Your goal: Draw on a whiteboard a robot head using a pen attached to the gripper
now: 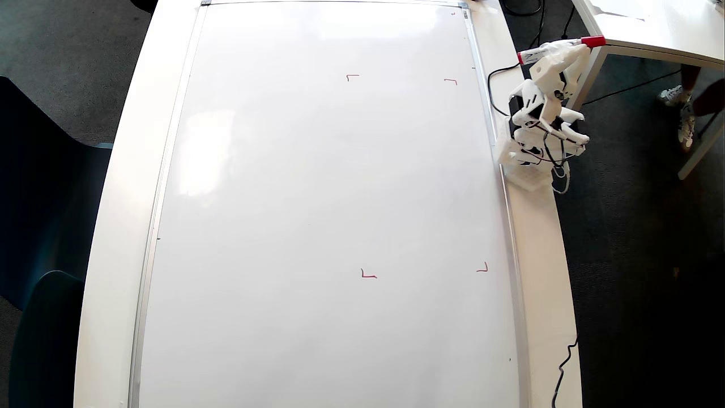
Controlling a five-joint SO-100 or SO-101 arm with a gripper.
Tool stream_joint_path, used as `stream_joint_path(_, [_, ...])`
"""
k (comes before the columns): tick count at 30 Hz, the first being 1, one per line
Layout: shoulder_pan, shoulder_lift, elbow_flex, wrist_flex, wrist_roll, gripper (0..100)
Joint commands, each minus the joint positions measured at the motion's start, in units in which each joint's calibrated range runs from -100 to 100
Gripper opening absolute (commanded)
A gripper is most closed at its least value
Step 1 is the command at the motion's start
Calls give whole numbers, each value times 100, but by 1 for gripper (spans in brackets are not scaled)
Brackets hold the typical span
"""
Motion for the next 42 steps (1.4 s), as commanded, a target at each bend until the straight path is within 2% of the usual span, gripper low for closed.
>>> stream_joint_path(1, [-26,-1,37,-66,15,1])
stream_joint_path(38, [-26,-1,28,-66,-17,1])
stream_joint_path(42, [4,116,-526,38,-17,1])
